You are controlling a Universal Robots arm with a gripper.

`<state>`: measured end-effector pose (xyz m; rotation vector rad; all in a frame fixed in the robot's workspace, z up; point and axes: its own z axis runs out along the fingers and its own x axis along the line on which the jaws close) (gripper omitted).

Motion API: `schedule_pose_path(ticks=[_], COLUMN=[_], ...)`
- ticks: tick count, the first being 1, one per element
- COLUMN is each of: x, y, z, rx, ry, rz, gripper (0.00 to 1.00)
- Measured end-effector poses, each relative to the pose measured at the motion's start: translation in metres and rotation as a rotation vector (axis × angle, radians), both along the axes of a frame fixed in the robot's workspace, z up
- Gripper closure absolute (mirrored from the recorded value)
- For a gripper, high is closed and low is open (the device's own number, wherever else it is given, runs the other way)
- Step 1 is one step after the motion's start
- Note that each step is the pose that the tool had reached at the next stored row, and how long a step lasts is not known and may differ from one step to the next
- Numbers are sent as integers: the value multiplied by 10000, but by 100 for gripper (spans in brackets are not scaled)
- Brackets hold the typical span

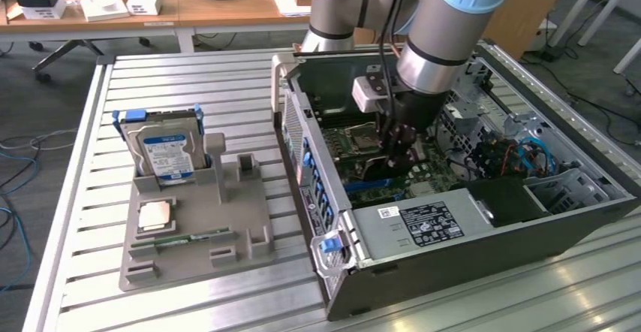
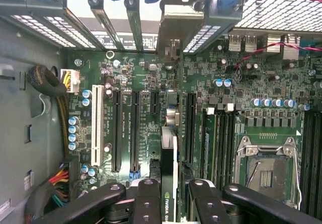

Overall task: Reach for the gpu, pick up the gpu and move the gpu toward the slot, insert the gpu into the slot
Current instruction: 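Insert the gpu into the slot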

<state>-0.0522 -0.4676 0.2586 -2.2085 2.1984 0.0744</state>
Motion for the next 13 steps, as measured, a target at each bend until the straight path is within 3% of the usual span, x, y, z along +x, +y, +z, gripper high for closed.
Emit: schedule_pose_path(ticks=[13], x=[-15], y=[8], z=[0], rx=[-1], ry=[1], rz=[0], gripper=[74])
